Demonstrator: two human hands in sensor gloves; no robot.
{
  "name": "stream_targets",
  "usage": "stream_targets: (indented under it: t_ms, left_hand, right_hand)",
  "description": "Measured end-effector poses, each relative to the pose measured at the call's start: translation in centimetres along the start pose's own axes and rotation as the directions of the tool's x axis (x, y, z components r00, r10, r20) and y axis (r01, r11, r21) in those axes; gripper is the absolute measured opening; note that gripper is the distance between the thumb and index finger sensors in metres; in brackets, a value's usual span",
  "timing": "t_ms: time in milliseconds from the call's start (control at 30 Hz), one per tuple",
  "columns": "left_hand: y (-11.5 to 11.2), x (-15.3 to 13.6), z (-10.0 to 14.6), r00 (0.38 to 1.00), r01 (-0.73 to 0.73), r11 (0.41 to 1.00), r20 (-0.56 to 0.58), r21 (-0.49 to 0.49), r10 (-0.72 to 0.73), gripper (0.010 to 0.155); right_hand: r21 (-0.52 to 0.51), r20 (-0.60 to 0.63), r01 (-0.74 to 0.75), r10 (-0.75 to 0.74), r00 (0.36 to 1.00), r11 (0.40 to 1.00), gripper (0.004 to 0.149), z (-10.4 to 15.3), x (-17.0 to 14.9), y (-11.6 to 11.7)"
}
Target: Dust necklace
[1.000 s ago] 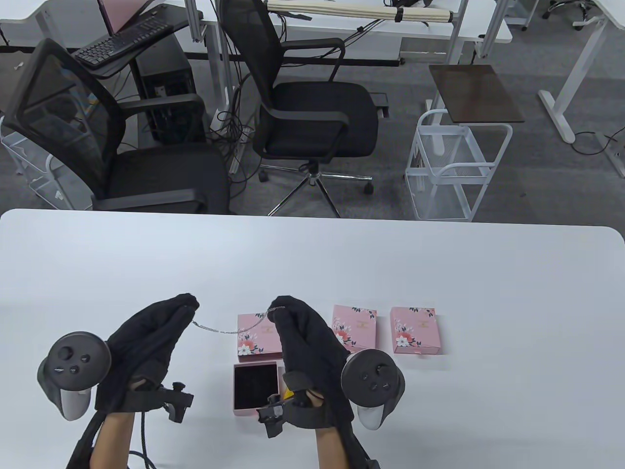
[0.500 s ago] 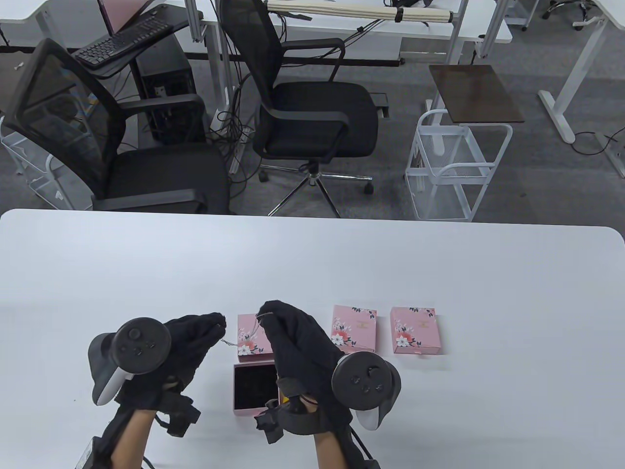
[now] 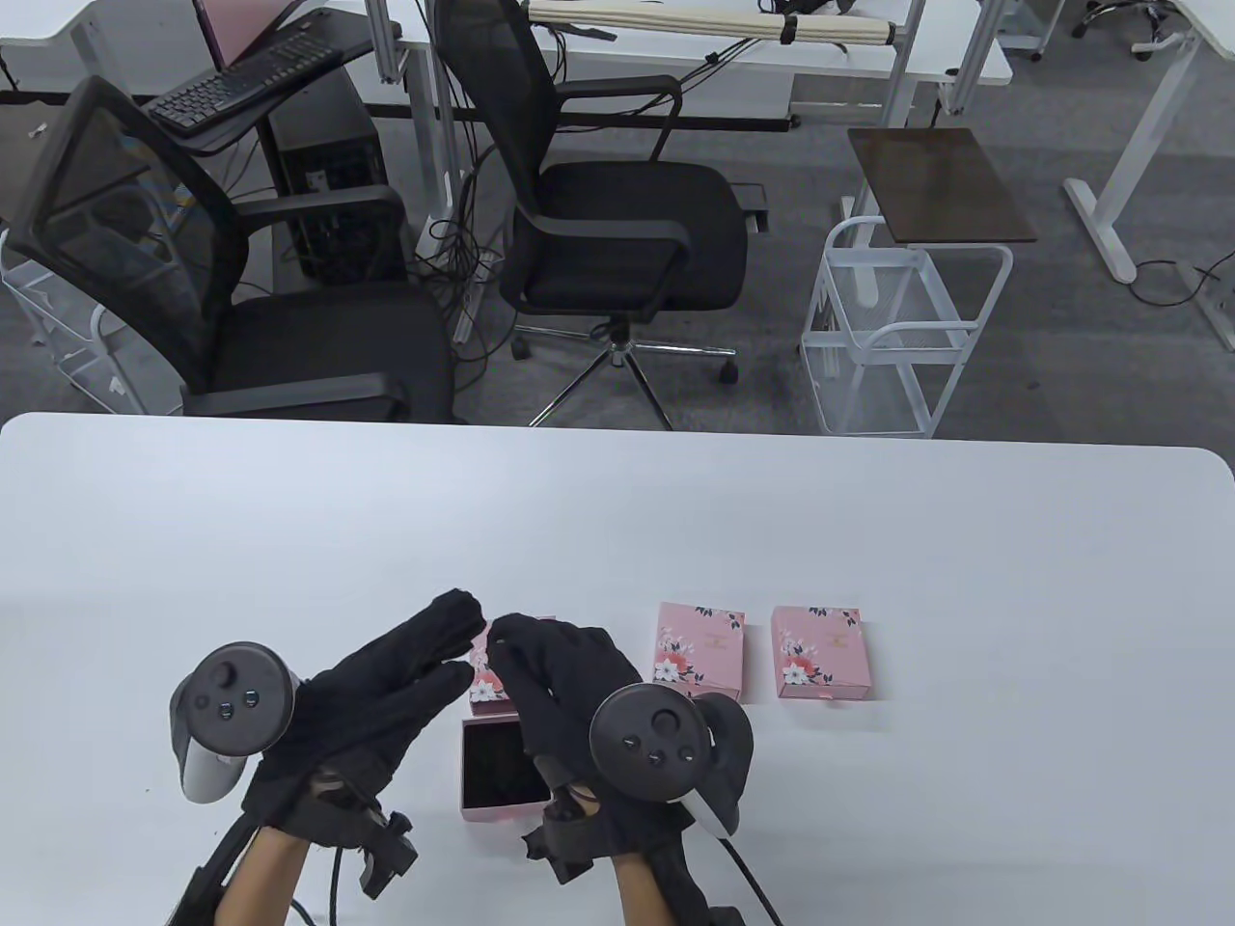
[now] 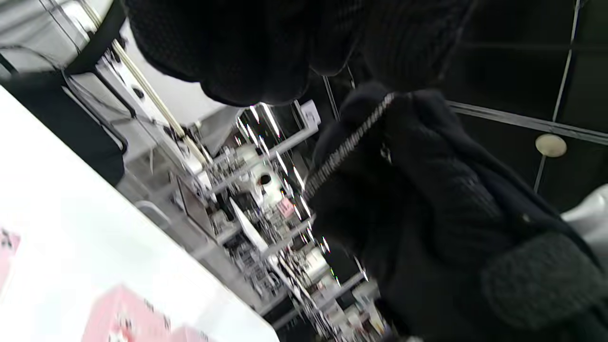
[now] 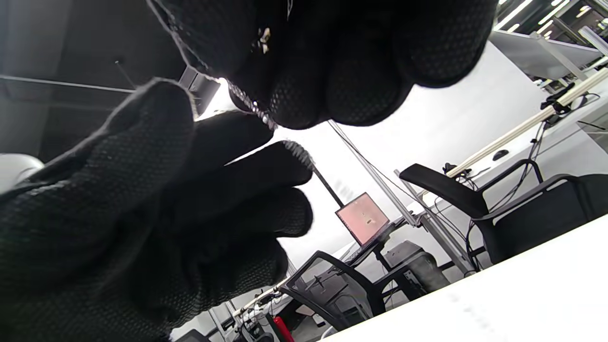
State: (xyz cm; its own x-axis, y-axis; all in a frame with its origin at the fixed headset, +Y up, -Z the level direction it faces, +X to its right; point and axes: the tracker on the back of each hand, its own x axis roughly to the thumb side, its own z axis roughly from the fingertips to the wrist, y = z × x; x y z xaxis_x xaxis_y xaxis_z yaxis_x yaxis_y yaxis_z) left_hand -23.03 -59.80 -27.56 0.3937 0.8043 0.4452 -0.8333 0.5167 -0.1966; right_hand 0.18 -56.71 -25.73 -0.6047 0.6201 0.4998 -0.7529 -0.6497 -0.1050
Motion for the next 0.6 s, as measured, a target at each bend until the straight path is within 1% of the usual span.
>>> stream_targets:
  t_ms: [100,167,267,333,467,600]
  left_hand:
    - [-0.51,0.15,-0.16,0.996,0.085,0.996,0.008,0.016,-0.085,0.056]
    - [-0.77,0.35,-0.14,0.994,0.108,0.994,0.02,0.034,-0.109,0.053]
    - [-0.77,0.43,0.04,0.992,0.127,0.985,-0.005,0.118,-0.128,0.047]
    - [-0.65,0.38,0.08,0.99,0.138,0.98,-0.015,0.14,-0.138,0.041]
    - [-0.63,0.32,0.0,0.991,0.132,0.984,-0.013,0.117,-0.131,0.038]
    - [-0.51,0.35,-0.06,0.995,0.102,0.993,-0.004,0.065,-0.102,0.038]
  right_hand:
    - [0.008,0.022,-0.026,0.025,0.999,1.0,0.037,0.14,0.46,-0.13]
    - [0.018,0.033,-0.048,0.047,0.998,0.999,0.036,0.15,0.67,-0.08]
    - [0.023,0.044,-0.069,0.068,0.997,0.997,0.036,0.2,0.88,-0.1]
    - [0.017,0.045,-0.061,0.06,0.997,0.998,0.037,0.25,0.92,-0.11]
    - [0.011,0.035,-0.058,0.058,0.998,0.998,0.037,0.19,0.59,-0.25]
    - [-0.005,0.01,-0.08,0.08,0.997,0.997,0.037,0.07,-0.05,-0.33]
